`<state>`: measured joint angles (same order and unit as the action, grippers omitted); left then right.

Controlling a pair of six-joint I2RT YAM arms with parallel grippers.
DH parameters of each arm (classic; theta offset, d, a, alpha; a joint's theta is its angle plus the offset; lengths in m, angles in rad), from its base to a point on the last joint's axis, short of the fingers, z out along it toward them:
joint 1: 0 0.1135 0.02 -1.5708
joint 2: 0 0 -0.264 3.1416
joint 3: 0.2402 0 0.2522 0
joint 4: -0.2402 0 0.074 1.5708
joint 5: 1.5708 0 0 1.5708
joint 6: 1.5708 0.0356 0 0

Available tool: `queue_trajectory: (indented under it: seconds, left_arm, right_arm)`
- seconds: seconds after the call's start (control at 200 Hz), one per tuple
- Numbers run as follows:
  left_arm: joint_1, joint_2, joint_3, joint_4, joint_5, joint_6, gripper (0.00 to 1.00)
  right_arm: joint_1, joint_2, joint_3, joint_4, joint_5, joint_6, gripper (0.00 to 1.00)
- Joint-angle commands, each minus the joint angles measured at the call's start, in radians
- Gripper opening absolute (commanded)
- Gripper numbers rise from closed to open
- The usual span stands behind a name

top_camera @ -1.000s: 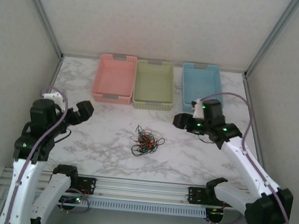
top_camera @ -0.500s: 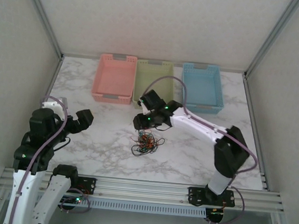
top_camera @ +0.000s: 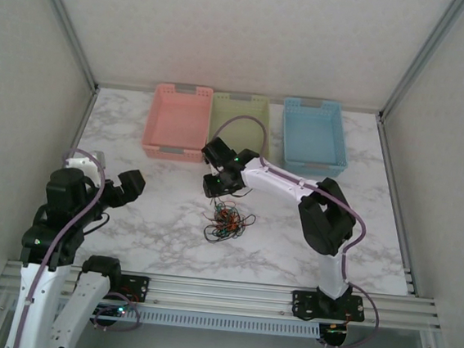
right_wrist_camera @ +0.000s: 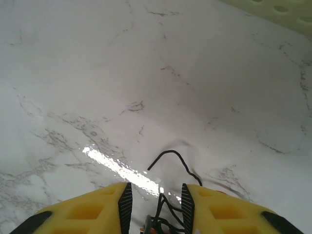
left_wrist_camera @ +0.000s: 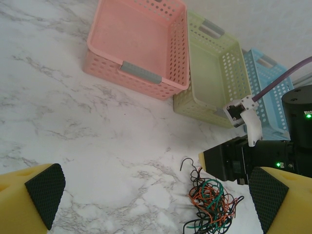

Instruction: Untangle the cables

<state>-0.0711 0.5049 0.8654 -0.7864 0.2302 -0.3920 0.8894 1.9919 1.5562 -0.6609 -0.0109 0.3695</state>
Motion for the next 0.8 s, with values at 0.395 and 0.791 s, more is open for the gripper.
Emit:
queue_trajectory:
  seconds: [0.395,0.791]
  left_arm:
    - [-0.002,0.009,-0.016,0.007,0.001,0.009,1.00]
    - [-0.002,0.012,-0.017,0.010,0.008,0.009,1.00]
  right_arm:
    - [0.058,0.028,0.020,-0.051,0.042,0.004,0.18]
    - [0.068,-0.087,0.032,-0.068,0.014,0.000,0.00]
